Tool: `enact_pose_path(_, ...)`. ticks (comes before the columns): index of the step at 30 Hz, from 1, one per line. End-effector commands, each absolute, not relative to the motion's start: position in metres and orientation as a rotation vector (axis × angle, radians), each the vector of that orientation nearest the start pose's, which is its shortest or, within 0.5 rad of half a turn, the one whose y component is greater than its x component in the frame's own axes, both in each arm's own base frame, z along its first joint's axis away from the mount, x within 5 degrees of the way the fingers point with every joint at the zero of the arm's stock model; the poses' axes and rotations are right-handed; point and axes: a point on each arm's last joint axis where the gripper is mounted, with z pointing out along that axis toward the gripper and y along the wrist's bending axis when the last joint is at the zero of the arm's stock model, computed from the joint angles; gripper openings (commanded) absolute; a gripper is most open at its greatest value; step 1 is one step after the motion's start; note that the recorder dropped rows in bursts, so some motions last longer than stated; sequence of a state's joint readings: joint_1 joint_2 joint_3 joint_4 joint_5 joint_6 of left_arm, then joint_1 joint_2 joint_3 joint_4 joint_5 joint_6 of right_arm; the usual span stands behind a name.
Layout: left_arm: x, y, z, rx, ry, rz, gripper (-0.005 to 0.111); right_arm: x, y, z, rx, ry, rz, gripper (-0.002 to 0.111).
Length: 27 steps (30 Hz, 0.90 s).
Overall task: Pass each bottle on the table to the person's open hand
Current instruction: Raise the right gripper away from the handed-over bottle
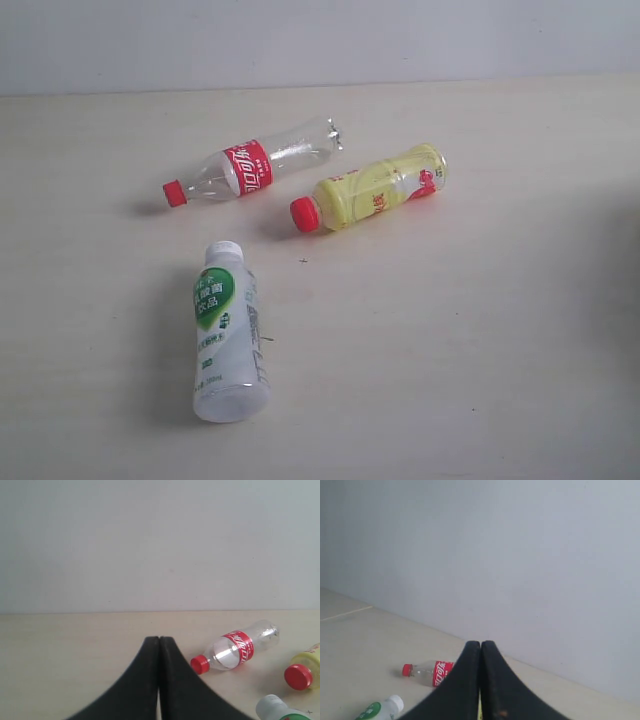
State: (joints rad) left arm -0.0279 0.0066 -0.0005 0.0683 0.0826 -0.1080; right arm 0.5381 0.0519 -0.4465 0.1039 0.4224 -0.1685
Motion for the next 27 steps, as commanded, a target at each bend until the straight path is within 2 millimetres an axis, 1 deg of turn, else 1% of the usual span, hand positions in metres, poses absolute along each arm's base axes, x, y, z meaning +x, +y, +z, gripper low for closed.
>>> enact_pose_path(1,0.0565,-0.0012,0.2058,-0.015,1.565,-0.055,0.0,0.0106,0.0104,0.317,-0.48,1.397,0.395,0.0)
enact_pose_path(9,0.0565,-0.0012,0.2058,-0.015,1.565,-0.055,0.0,0.0092,0.0105,0.3177,-0.439,1.403,0.456,0.0)
enact_pose_path(27,0.0565,-0.0012,0.2058,-0.015,1.565,-0.055,0.0,0.0092,0.0106,0.3175,-0.442,1.404,0.454,0.0)
